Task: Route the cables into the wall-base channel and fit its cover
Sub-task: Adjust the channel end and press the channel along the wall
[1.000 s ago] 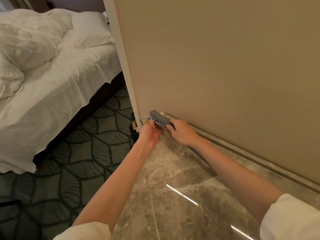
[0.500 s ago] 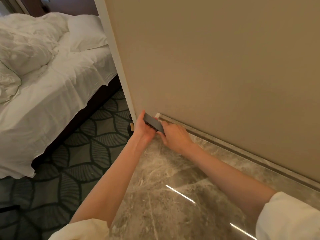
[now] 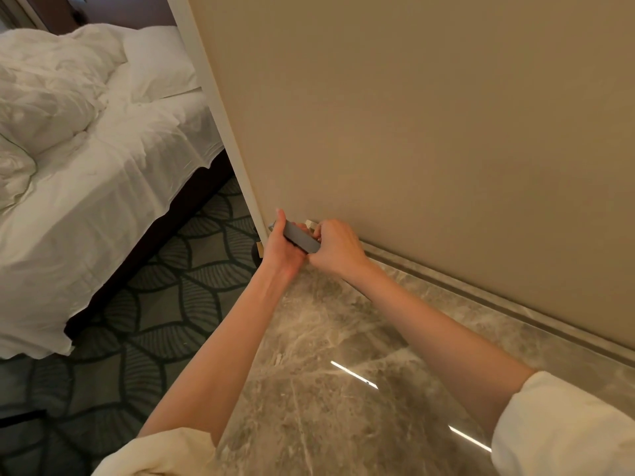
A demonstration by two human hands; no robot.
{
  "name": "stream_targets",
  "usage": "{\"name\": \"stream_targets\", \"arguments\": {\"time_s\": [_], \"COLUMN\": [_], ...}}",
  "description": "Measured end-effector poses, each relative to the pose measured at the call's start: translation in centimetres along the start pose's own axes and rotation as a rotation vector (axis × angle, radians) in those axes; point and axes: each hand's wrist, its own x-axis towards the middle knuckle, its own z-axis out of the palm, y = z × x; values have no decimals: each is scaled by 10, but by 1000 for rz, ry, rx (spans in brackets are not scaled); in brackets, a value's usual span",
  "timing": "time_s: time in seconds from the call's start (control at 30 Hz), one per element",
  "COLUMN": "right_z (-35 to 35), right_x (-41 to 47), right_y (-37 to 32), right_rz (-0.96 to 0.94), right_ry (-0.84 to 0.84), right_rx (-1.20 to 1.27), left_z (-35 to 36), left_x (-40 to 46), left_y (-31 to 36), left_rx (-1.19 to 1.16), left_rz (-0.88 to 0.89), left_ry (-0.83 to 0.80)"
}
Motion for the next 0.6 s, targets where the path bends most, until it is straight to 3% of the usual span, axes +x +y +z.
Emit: {"name": "stream_targets", "arguments": {"time_s": [0.13, 0.6], "right_z": [-9, -15], "right_x": [6, 13], "right_y": [-1, 0], "right_rz": [-14, 123], "right_ry": [-156, -157], "right_rx": [-88, -58], "left_z": [-5, 12], "left_x": [0, -2], "left_y": [-3, -5], "left_rx": [92, 159], "left_rz": [8, 29], "left_ry": [14, 115]}}
